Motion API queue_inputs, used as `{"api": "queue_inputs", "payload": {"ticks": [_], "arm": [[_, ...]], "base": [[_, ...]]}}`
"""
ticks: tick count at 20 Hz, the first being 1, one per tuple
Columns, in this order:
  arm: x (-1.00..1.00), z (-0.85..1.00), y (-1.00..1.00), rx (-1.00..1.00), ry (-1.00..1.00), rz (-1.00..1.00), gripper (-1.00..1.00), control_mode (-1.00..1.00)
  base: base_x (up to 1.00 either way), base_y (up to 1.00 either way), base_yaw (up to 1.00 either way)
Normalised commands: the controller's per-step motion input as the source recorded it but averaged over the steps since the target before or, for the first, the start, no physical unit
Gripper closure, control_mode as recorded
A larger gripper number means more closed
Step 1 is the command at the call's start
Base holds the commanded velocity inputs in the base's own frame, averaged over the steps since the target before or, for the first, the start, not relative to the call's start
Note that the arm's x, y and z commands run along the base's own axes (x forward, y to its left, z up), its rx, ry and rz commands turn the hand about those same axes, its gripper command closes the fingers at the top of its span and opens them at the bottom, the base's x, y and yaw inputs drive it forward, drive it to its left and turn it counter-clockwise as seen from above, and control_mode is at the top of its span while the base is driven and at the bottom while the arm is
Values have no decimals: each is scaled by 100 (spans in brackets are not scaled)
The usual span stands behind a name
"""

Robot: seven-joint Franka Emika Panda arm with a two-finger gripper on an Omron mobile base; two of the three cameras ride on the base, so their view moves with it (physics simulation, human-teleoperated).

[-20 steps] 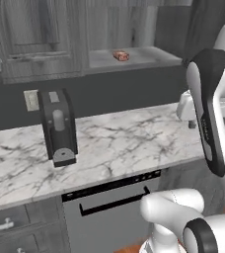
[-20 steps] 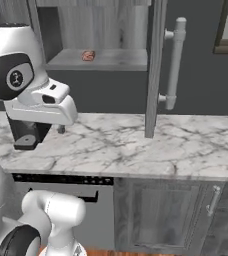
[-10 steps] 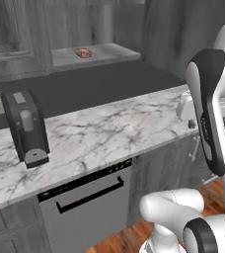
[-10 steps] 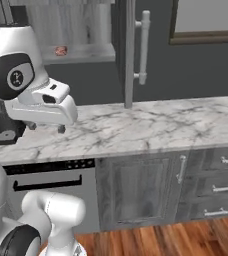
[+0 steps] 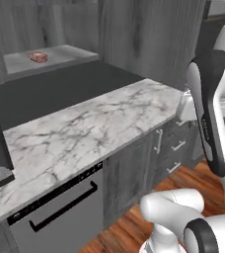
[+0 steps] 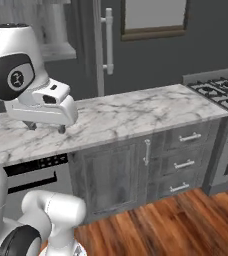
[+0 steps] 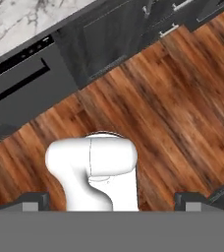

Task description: Pick up the bar soap and bar soap from the sink, and place them back in the cabinet, and close the cabinet door.

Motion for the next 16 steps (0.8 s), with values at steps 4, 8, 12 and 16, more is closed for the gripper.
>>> {"api": "queue_inputs", "payload": {"ticks": [4,8,12,16], "arm": [[0,0,0,0,0,0,-100,100],[0,0,0,0,0,0,-100,100],[0,0,0,0,0,0,-100,100],[0,0,0,0,0,0,-100,100]], "base": [[-14,0,-49],[0,-4,-50],[0,-12,-47],[0,-8,-50]]}}
